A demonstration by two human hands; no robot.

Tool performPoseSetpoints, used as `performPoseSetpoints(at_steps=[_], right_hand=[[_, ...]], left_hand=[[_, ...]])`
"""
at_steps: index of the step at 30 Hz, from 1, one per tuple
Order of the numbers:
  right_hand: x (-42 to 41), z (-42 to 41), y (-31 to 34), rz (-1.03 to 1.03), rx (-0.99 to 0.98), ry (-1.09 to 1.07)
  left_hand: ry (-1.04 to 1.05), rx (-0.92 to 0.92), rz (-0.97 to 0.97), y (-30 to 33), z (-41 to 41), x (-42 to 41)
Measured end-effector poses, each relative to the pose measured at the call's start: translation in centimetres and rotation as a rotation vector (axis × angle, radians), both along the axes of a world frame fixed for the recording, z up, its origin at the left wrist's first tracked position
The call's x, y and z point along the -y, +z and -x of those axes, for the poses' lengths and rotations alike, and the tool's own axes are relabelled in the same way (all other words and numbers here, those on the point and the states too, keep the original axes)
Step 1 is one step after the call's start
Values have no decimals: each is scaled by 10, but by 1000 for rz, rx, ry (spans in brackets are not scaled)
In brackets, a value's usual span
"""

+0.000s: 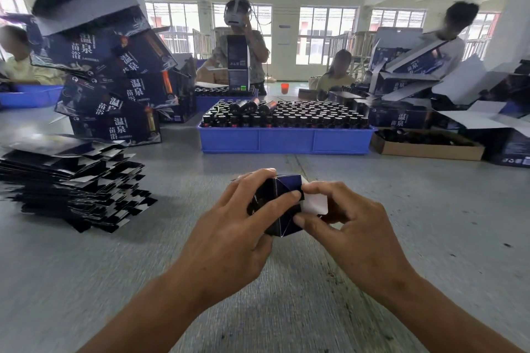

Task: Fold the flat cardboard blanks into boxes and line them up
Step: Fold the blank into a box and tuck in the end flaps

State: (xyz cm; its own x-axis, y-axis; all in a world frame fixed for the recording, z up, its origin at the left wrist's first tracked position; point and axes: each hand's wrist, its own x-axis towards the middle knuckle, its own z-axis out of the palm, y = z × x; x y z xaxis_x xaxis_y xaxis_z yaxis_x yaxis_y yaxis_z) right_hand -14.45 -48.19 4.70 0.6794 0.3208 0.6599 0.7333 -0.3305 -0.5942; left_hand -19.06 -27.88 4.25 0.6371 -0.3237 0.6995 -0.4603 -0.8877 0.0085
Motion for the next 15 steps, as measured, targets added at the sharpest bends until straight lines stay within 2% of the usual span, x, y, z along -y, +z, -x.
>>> performPoseSetpoints(at_steps=[6, 11, 15], right_hand=[[-3, 2, 0, 38, 39, -57], [-3, 1, 0, -39, -50, -53], [-4, 4, 4, -18, -30, 19]], left_hand=[[48, 12, -78, 0, -1, 0], [64, 14, -53, -2, -2, 1], [60, 34, -12, -3, -2, 1]])
